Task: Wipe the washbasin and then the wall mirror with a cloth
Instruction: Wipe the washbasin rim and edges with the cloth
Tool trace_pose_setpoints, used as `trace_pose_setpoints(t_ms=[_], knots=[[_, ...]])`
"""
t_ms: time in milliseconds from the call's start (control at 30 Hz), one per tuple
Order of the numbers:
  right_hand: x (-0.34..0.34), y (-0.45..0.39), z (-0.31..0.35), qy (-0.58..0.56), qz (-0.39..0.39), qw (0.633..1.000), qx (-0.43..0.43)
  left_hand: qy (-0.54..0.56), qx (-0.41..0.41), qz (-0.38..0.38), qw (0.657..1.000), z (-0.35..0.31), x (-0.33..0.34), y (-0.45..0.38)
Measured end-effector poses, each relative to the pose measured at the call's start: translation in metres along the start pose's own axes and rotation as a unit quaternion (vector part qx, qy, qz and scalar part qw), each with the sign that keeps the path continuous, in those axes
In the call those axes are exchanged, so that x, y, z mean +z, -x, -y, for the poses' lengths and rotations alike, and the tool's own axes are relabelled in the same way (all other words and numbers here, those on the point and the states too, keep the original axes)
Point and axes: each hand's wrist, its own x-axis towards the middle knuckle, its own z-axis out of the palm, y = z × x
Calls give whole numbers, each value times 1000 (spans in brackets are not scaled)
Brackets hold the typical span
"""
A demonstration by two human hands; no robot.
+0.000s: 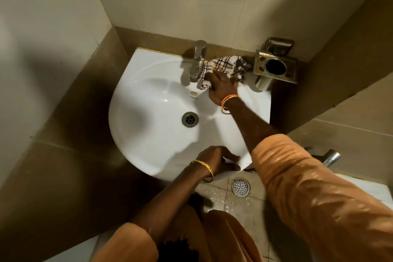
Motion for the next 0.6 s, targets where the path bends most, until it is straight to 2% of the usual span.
trace_pose_setpoints(t_ms=[67, 133, 200, 300, 433, 600], knots=[[-8, 3, -21, 42, 10, 999, 9, 9, 5, 14, 1000, -2, -2, 0], [-9, 10, -32, 45, -1, 997, 66, 4, 3, 21, 1000, -2, 0, -1], [-3, 16, -28, 60, -22, 992, 104, -3, 1, 16, 1000, 0, 3, -2], [-3, 7, -7, 39, -3, 990, 135, -53, 11, 18, 998, 3, 2, -3], [2, -4, 11, 57, 36, 994, 89, -51, 28, 24, 998, 0, 6, -2], [-2, 6, 0, 90, 20, 996, 18, -32, 13, 40, 999, 3, 3, -2]])
